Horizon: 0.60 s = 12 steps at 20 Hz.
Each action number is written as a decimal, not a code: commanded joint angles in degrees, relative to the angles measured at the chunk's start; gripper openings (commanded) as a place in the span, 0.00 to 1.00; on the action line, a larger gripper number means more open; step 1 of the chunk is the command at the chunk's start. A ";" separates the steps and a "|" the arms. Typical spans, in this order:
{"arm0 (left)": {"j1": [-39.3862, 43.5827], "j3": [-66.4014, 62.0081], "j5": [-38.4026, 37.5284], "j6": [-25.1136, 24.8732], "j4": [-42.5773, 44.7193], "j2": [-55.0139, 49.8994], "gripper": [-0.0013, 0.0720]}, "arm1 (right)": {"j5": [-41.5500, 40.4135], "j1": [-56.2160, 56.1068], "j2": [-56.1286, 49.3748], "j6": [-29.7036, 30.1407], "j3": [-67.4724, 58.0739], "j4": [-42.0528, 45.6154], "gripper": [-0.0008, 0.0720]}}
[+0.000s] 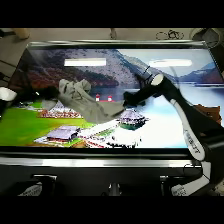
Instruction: Fold the shirts.
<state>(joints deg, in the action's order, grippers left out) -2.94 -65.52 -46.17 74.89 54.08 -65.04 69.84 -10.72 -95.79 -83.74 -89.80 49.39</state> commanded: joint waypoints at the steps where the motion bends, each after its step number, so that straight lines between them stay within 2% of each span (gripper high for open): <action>1: 0.17 -21.75 3.15 -3.85 -0.11 10.71 0.05 | -1.95 4.85 13.73 2.62 -14.29 -0.59 0.05; 4: 0.17 -44.48 10.34 -3.80 -0.15 14.97 0.05 | -15.15 8.11 29.55 2.58 -25.92 4.76 0.05; 6: 0.15 -53.22 11.89 -3.54 -0.15 15.93 0.05 | -21.42 8.07 38.42 1.97 -26.25 5.99 0.05; 9: 0.13 -53.68 15.45 -1.18 -0.07 16.15 0.05 | -18.91 8.07 44.46 -4.15 -26.25 7.34 0.05; 12: 0.13 -51.32 21.97 -1.18 0.11 13.11 0.05 | -14.67 8.07 43.74 -5.79 -26.25 7.48 0.05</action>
<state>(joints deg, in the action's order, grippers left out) -2.74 -115.92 -30.89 73.12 53.82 -50.57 53.69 -2.87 -54.48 -86.78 -115.22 55.57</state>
